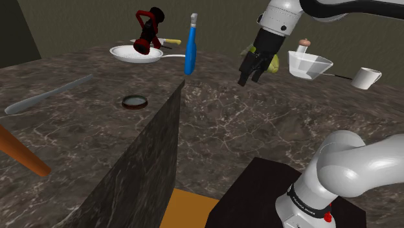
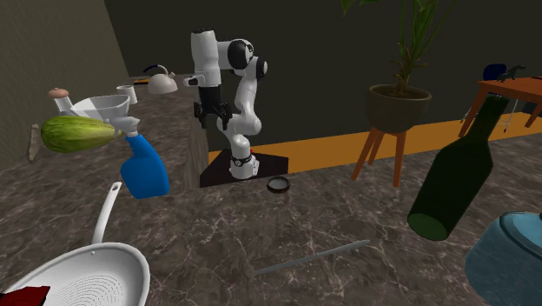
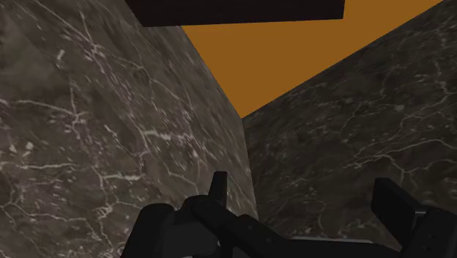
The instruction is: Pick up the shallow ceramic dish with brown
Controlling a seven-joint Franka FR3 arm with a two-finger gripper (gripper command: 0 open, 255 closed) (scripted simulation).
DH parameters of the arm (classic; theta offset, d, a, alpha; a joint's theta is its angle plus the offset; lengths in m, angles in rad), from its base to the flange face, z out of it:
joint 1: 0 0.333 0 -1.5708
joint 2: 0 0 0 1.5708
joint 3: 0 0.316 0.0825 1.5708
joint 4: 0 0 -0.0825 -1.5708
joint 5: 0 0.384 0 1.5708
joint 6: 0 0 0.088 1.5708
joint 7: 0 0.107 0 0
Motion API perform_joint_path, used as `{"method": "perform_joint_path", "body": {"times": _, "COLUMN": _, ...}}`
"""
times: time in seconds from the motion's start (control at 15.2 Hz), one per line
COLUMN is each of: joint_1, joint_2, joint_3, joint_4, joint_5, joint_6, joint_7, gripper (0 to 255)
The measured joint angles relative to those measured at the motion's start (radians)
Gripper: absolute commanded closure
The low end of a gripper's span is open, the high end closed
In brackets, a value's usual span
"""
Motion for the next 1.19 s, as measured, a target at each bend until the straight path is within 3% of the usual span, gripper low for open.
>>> {"method": "perform_joint_path", "body": {"times": 0.26, "joint_1": 0.014, "joint_2": 0.060, "joint_3": 0.045, "joint_4": 0.042, "joint_5": 0.007, "joint_6": 0.012, "joint_7": 0.028, "gripper": 0}}
{"method": "perform_joint_path", "body": {"times": 0.66, "joint_1": 0.036, "joint_2": 0.265, "joint_3": 0.163, "joint_4": 0.209, "joint_5": -0.003, "joint_6": 0.029, "joint_7": 0.102, "gripper": 0}}
{"method": "perform_joint_path", "body": {"times": 1.19, "joint_1": 0.059, "joint_2": 0.551, "joint_3": 0.315, "joint_4": 0.470, "joint_5": -0.087, "joint_6": 0.003, "joint_7": 0.217, "gripper": 0}}
